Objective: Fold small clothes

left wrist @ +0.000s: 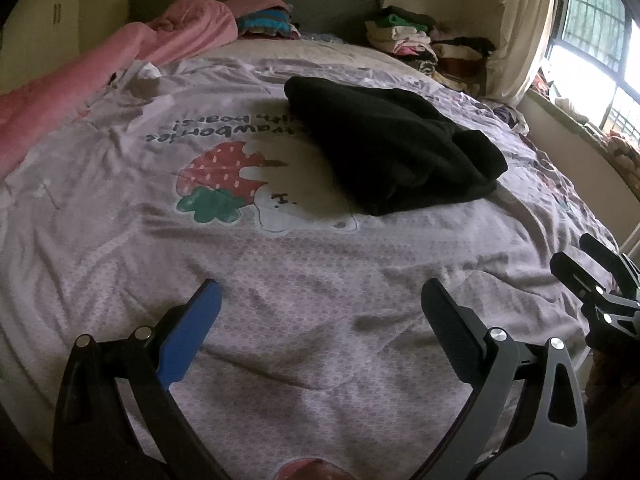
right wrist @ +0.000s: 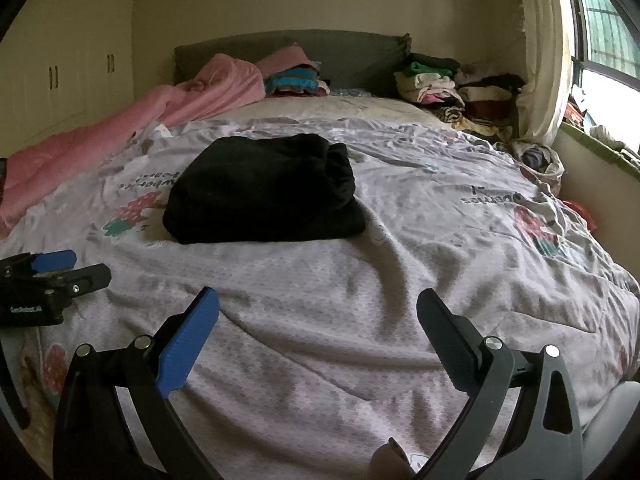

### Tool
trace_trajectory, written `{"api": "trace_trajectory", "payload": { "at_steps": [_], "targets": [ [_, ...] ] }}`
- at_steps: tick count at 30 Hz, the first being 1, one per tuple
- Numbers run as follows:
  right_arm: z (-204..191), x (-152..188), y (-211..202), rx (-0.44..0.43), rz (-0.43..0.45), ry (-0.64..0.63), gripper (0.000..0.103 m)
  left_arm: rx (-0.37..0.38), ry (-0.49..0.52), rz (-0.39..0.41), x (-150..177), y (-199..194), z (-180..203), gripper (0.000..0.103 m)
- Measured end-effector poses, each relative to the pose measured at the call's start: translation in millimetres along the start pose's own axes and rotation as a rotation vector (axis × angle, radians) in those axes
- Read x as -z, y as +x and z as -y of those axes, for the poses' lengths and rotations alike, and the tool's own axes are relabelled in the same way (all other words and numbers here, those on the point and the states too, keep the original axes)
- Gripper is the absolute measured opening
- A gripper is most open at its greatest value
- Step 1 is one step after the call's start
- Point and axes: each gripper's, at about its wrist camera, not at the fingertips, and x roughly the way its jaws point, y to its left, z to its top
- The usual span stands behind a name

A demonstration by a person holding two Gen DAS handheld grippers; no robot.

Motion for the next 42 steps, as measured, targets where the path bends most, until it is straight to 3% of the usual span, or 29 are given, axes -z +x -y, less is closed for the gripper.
{"api": "trace_trajectory", "payload": {
  "at_steps": [42],
  "targets": [
    [-0.3, 3.2, 0.1, 0.005, -0.015, 0.015, 0.099, -0.069, 0.008, 0.004, -2.0, -3.8, -2.8, 0.094]
  ]
}}
